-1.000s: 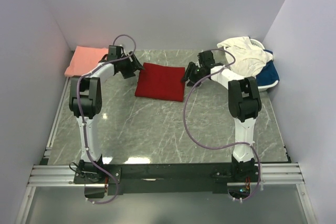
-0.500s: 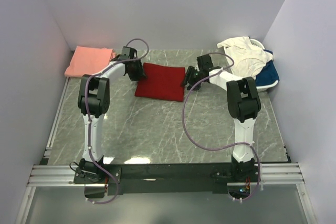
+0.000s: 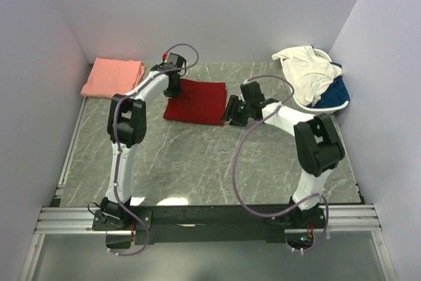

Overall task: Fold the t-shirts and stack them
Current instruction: Neatly place the folded tshirt to the corner

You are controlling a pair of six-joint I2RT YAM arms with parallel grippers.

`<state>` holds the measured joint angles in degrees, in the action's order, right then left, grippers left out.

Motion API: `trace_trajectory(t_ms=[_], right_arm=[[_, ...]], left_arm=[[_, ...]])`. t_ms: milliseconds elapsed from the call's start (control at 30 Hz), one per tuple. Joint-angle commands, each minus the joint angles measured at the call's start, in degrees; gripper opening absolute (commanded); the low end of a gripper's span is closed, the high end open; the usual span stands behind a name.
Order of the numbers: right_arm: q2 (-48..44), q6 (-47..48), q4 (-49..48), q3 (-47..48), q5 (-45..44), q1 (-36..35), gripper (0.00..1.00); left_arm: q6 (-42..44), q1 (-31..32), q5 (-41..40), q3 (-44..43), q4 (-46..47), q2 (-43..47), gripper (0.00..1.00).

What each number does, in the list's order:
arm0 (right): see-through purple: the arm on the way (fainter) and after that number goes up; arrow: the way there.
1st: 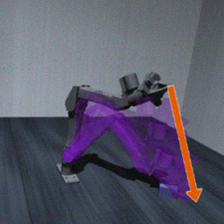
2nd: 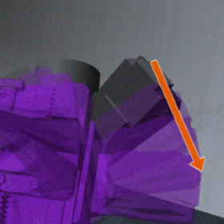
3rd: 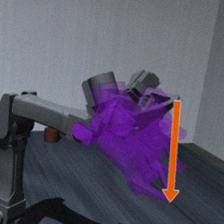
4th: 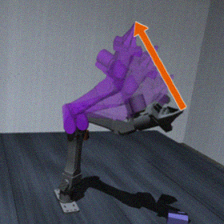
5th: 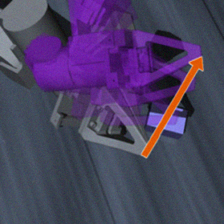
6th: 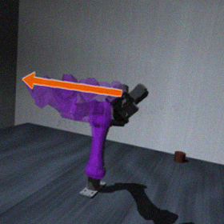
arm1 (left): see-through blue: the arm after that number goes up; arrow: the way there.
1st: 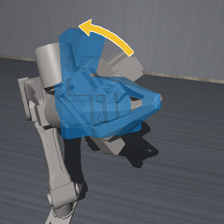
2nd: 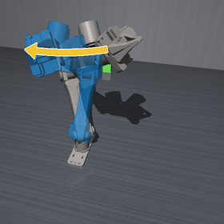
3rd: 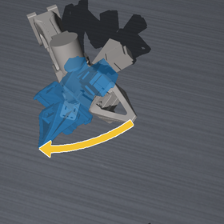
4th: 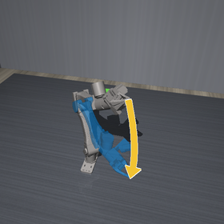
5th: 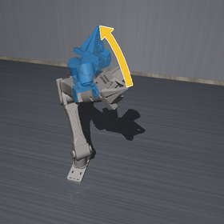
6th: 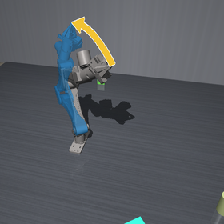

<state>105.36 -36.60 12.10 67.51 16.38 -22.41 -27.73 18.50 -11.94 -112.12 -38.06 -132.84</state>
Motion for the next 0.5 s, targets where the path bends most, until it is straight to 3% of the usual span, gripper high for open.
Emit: trace_trajectory(t_ms=[0, 133, 333, 467], right_arm=[[-6.4, -0.9, -4.1, -3.6, -2.1, -3.1, 0.56], [-10.9, -0.7, -4.3, -9.0, -2.8, -6.6, 0.55], [-15.9, -0.4, -4.5, -15.0, -3.7, -10.3, 0.54], [-17.8, 0.7, -3.7, -17.1, -4.5, -11.1, 0.54]], left_arm=[[6.1, -1.1, -16.2, -6.3, -5.7, 0.6, 0.00], [13.5, -2.9, -27.0, -7.9, -2.9, 1.6, 0.00], [21.2, -8.7, -25.2, -10.4, 2.9, 2.6, 0.00], [32.7, -10.0, -28.4, -8.6, 11.3, 4.2, 0.00]])
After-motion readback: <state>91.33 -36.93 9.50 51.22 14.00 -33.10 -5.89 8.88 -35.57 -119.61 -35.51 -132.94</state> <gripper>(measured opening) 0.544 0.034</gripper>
